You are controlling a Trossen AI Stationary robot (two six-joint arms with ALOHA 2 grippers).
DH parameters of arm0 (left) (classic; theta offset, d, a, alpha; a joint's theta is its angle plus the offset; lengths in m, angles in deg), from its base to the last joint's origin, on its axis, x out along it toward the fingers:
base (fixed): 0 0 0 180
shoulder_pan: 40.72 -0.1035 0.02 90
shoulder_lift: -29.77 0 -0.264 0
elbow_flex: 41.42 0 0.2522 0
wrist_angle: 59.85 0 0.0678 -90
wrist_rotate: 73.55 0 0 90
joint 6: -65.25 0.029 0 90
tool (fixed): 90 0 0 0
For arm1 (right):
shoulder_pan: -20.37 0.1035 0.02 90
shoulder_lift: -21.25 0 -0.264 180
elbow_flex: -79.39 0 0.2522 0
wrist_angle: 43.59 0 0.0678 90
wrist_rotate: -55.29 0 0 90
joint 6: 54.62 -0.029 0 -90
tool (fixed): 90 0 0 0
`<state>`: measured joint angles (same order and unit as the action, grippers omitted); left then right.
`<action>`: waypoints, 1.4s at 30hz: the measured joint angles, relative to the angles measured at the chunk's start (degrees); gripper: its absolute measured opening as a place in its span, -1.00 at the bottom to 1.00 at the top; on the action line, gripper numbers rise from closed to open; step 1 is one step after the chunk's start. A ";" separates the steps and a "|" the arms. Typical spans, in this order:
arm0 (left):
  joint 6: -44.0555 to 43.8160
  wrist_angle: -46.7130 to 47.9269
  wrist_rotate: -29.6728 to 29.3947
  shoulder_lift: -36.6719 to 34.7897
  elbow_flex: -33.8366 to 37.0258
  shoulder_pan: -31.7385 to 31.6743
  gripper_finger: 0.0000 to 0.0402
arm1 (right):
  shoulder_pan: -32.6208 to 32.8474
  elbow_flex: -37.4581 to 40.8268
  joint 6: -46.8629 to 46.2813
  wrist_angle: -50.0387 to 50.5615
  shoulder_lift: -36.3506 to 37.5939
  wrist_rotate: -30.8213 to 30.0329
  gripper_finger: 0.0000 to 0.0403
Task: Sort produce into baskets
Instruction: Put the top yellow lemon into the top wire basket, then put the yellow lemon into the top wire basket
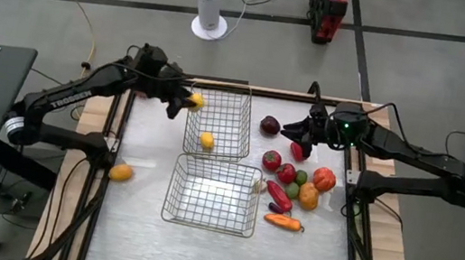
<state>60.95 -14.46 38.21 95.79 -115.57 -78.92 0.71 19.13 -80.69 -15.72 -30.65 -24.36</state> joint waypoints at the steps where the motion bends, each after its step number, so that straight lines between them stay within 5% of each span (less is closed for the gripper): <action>1: -0.24 -1.43 0.02 0.46 0.41 0.58 -0.20 | 0.00 0.00 0.00 0.00 0.00 0.00 -0.20; 12: -3.52 -3.30 -1.62 6.83 0.90 6.76 -0.19 | 0.00 0.00 0.66 0.02 0.00 0.02 -0.20; 22: -6.53 -3.99 -4.66 7.26 0.93 7.54 0.25 | 0.00 0.00 1.08 0.02 0.00 0.07 -0.20; 28: -7.47 -2.37 -3.35 6.92 -1.03 7.35 0.32 | 0.02 0.00 0.76 0.04 0.00 0.39 -0.20; 36: -1.89 25.85 -1.79 3.37 -9.92 9.15 0.25 | 0.04 0.00 1.14 0.07 0.00 0.48 -0.20; 42: -3.61 49.02 -2.72 0.36 -7.51 14.27 0.23 | 0.04 0.00 2.69 0.09 0.00 0.50 -0.20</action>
<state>57.34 34.57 35.50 96.14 -123.08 -64.65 0.75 19.13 -78.00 -15.63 -30.65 -23.86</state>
